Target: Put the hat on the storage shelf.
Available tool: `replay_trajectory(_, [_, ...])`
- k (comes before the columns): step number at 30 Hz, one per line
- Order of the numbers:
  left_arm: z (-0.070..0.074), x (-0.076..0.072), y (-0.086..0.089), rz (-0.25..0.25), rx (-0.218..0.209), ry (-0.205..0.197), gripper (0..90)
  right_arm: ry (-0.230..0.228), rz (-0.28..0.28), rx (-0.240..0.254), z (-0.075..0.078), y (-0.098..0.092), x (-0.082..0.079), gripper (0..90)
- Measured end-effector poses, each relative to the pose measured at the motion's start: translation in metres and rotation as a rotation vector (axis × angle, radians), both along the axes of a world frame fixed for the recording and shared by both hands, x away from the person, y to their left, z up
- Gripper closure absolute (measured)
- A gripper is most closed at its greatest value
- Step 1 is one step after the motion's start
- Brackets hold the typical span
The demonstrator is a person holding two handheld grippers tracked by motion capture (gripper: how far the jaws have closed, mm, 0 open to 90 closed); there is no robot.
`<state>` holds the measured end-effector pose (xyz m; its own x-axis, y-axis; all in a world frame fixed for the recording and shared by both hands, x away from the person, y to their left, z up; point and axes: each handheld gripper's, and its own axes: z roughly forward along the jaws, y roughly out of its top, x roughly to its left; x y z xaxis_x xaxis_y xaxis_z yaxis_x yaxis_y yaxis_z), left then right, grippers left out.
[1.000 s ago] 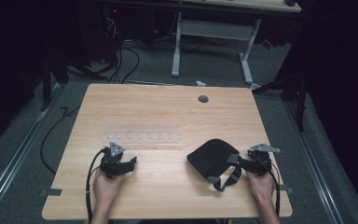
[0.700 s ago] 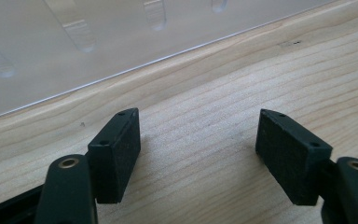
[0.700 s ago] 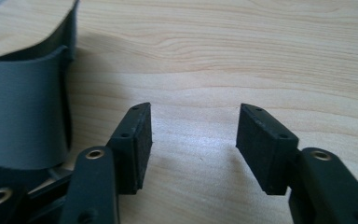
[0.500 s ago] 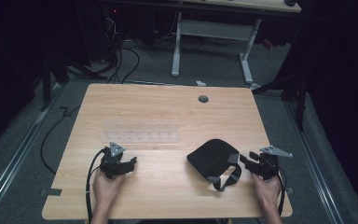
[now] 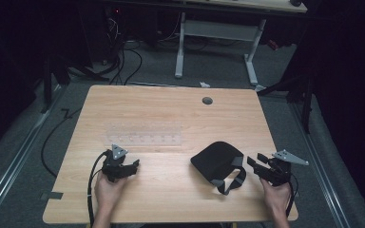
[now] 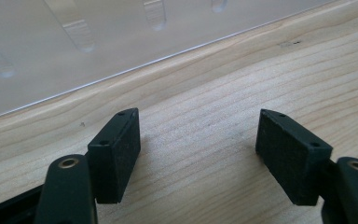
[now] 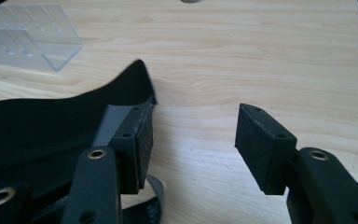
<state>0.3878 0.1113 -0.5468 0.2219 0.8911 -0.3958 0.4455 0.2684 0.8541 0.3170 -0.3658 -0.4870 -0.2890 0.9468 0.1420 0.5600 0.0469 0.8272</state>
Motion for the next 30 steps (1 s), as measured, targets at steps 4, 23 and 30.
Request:
replay_trajectory(4, [0.000,0.000,0.000,0.000,0.001,-0.001,31.1,-0.005,0.028,0.001,0.005,0.009,-0.001,45.2])
replay_trajectory(23, [0.000,0.000,0.000,-0.002,0.002,0.000,30.8,0.069,0.146,0.036,-0.010,0.037,0.020,39.4])
replay_trajectory(30, [0.000,0.000,0.000,-0.002,0.001,0.000,30.6,0.105,0.179,0.043,-0.018,0.047,0.028,39.4])
